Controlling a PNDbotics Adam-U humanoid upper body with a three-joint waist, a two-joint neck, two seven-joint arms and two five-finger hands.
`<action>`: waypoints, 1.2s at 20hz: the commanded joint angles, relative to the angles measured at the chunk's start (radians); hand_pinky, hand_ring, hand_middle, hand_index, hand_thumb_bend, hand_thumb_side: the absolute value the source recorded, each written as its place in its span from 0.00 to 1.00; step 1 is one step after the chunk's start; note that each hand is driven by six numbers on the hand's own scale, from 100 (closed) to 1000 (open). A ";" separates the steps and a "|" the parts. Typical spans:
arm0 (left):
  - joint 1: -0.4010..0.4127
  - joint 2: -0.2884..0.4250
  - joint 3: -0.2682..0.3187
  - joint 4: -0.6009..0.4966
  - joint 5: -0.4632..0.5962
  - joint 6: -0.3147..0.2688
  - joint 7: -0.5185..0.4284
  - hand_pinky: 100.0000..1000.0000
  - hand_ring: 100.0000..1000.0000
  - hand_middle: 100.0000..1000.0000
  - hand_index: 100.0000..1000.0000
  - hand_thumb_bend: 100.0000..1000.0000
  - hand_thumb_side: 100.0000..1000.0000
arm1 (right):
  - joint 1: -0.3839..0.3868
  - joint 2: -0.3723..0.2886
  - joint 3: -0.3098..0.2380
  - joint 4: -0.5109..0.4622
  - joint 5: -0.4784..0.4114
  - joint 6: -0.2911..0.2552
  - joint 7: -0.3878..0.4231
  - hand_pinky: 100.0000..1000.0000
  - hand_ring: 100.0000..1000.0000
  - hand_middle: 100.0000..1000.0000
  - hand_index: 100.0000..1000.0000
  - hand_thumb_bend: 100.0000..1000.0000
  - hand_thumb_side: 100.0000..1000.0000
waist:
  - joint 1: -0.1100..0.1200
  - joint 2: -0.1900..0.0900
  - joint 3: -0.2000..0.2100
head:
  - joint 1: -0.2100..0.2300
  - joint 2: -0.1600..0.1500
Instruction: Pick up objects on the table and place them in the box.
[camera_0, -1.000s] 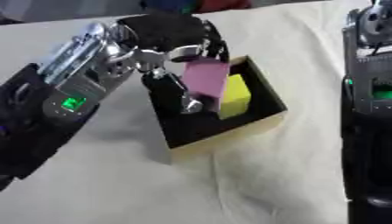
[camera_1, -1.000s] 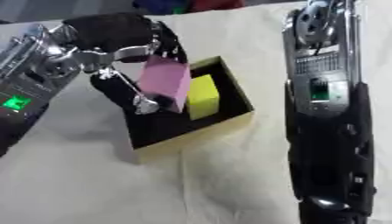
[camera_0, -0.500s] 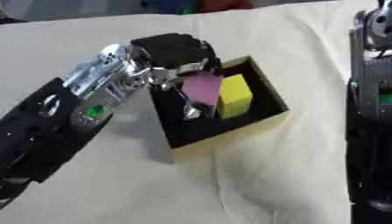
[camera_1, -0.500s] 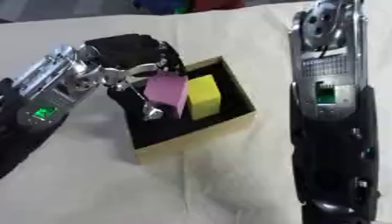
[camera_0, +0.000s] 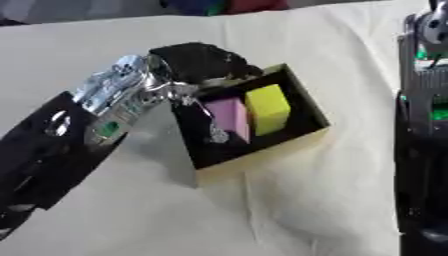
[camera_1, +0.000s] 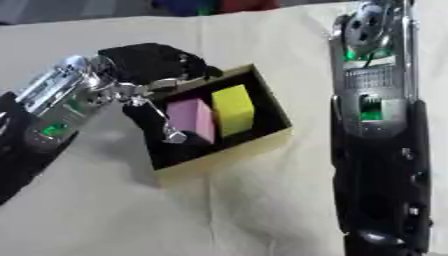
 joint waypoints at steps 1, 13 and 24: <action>-0.004 0.028 0.040 -0.048 -0.026 -0.013 -0.004 0.82 0.83 0.82 1.00 0.49 0.48 | -0.018 -0.012 -0.003 -0.027 -0.002 0.002 -0.001 0.76 0.72 0.72 0.99 0.00 1.00 | -0.003 -0.016 0.004 | -0.007 0.001; 0.018 0.029 0.320 -0.298 0.352 0.190 0.268 0.71 0.69 0.76 0.96 0.00 0.70 | -0.036 -0.036 0.016 -0.039 -0.004 -0.015 -0.003 0.76 0.73 0.73 0.99 0.00 1.00 | -0.012 -0.005 0.023 | -0.032 -0.008; 0.067 0.071 0.501 -0.302 0.616 0.152 0.723 0.70 0.68 0.74 0.94 0.00 0.70 | -0.034 -0.049 0.041 -0.059 0.002 -0.039 0.012 0.76 0.74 0.73 0.99 0.00 1.00 | -0.014 -0.014 0.045 | -0.016 -0.021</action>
